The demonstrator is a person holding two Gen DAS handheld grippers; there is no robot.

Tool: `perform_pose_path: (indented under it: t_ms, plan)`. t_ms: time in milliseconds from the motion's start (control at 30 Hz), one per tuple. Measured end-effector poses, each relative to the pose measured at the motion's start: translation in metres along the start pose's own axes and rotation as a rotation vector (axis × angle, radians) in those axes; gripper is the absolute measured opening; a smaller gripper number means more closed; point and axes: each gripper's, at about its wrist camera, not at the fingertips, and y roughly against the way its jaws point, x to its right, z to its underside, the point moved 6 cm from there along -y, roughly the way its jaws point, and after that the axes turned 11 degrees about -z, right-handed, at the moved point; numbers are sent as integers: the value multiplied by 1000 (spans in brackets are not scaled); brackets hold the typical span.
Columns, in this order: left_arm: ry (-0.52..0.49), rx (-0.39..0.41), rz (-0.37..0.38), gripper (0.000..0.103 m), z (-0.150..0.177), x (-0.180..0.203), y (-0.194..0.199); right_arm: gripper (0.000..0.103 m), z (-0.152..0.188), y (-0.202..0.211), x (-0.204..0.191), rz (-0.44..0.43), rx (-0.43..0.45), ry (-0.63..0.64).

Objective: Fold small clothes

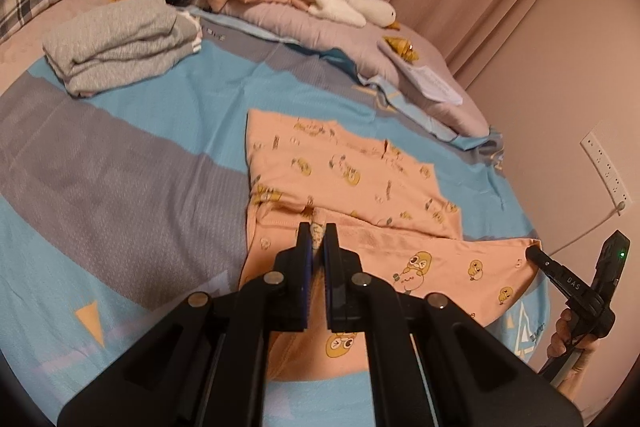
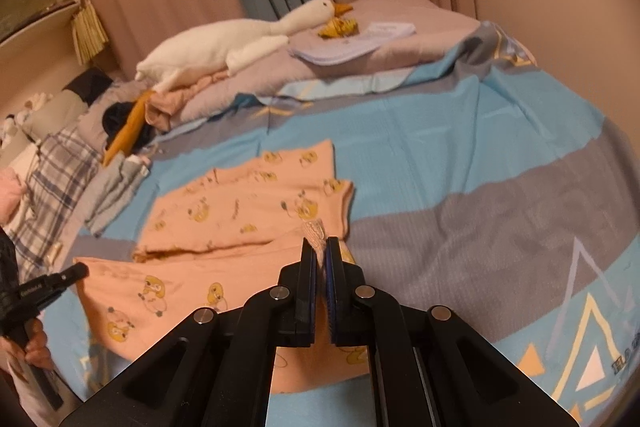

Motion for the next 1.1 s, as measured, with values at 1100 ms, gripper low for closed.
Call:
perform_pose_path:
  t_ms: [1100]
  plan:
    - [97, -28, -103, 4, -138, -23, -129, 5, -101, -160, 17, 27, -87, -3]
